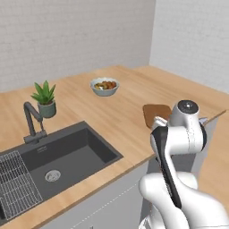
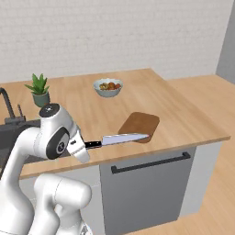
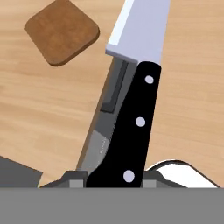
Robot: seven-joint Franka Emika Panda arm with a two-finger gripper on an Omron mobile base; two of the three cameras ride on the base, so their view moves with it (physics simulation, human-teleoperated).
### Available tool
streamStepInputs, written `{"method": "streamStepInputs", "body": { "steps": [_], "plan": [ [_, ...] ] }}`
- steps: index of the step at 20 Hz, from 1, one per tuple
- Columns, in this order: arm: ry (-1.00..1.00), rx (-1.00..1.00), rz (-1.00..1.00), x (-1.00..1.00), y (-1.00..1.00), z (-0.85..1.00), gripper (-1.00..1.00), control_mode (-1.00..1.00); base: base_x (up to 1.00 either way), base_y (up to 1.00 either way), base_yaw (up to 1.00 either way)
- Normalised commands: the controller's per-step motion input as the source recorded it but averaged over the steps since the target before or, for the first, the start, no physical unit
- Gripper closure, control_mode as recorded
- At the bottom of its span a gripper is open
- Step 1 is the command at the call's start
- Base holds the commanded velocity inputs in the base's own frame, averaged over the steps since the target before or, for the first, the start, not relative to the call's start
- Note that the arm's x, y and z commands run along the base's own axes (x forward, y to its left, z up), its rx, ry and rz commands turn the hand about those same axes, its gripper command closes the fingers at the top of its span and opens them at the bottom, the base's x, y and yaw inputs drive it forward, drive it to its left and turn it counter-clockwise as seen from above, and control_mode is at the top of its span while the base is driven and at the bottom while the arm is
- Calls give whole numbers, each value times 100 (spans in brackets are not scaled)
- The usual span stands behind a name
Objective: Pick up the knife from the drawer and place it on the cutting board. Then place the meat from the plate to the cutting board.
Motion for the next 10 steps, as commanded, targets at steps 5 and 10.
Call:
{"method": "streamStepInputs", "body": {
  "steps": [5, 10],
  "plan": [
    [1, 0, 2, 9, -11, -5, 100, -100, 29, -28, 12],
    [5, 0, 10, 74, -49, -24, 100, -100, 0, 0, 0]
  ]
}}
